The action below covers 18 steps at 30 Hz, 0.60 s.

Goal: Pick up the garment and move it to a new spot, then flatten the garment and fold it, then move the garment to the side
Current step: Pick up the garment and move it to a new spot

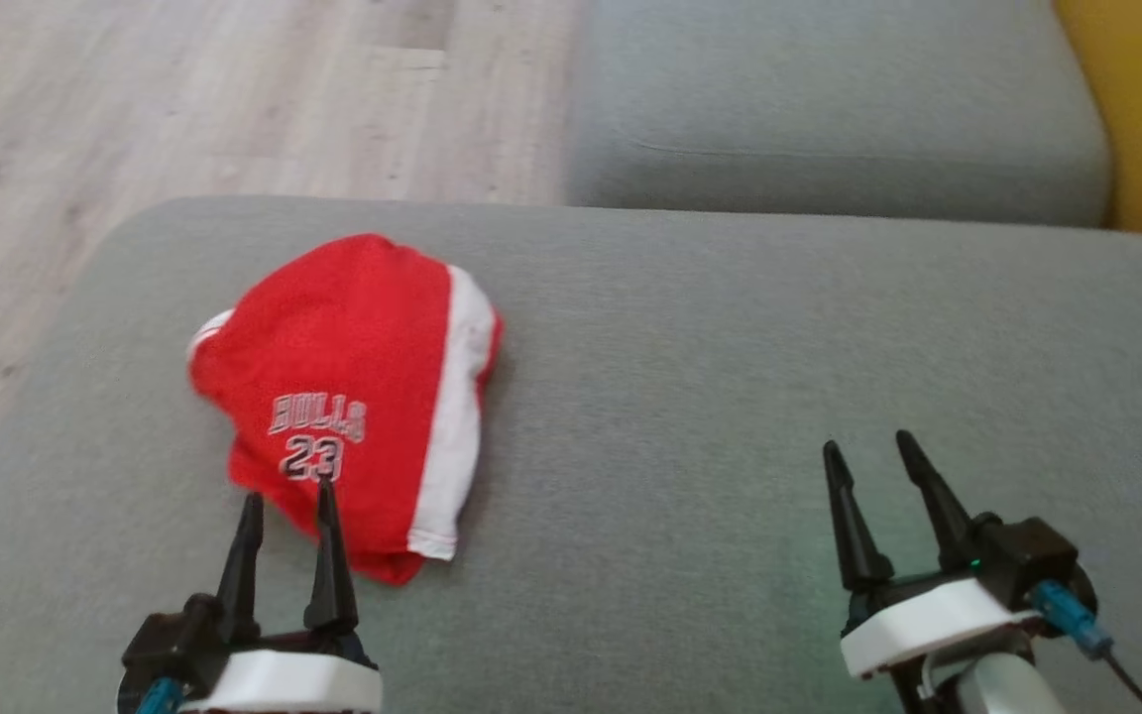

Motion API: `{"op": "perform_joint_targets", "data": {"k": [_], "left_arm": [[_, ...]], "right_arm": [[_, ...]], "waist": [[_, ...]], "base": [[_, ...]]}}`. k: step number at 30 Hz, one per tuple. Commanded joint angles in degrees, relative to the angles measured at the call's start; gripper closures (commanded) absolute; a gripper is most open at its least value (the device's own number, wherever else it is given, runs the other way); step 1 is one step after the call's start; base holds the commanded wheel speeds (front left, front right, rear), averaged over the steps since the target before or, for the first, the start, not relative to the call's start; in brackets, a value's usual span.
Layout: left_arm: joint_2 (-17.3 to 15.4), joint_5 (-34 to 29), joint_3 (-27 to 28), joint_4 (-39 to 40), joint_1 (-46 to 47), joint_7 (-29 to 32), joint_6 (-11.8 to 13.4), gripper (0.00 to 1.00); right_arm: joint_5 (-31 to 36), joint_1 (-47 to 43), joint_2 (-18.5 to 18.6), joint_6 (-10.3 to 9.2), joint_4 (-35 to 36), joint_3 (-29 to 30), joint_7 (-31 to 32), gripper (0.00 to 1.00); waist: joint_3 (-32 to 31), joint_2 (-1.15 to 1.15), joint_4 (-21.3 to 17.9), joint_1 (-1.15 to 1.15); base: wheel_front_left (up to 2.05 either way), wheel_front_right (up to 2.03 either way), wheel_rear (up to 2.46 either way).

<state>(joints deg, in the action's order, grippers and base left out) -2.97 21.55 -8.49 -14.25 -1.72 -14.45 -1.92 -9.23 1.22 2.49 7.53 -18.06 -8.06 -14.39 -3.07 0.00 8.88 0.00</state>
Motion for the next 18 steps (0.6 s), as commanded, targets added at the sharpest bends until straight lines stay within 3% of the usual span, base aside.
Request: {"op": "perform_joint_targets", "data": {"k": [1, 10, 18], "left_arm": [[0.1, -0.6, 2.3, 2.0, 1.3, -0.5, 0.3, 0.0], [0.1, -2.5, 5.1, 2.8, -0.2, -0.5, -0.1, 0.0], [0.0, -4.2, 7.9, 3.1, -0.7, -0.5, -1.3, 0.0]], "right_arm": [[-0.6, 0.9, 0.4, -0.04, 2.0, -1.8, -0.6, 0.0], [-2.1, 0.1, 0.4, -0.04, 2.1, -3.8, -0.6, 0.0], [-2.3, -0.3, 0.4, -0.04, 2.0, -5.6, -0.6, 0.0]], "waist": [[-0.6, 0.0, 2.2, 0.0], [-1.6, 0.0, 7.3, 0.0], [-1.3, 0.0, 8.0, 0.0]], "base": [[0.0, 0.0, 0.0], [0.0, 0.0, 0.0], [0.0, 0.0, 0.0]]}}
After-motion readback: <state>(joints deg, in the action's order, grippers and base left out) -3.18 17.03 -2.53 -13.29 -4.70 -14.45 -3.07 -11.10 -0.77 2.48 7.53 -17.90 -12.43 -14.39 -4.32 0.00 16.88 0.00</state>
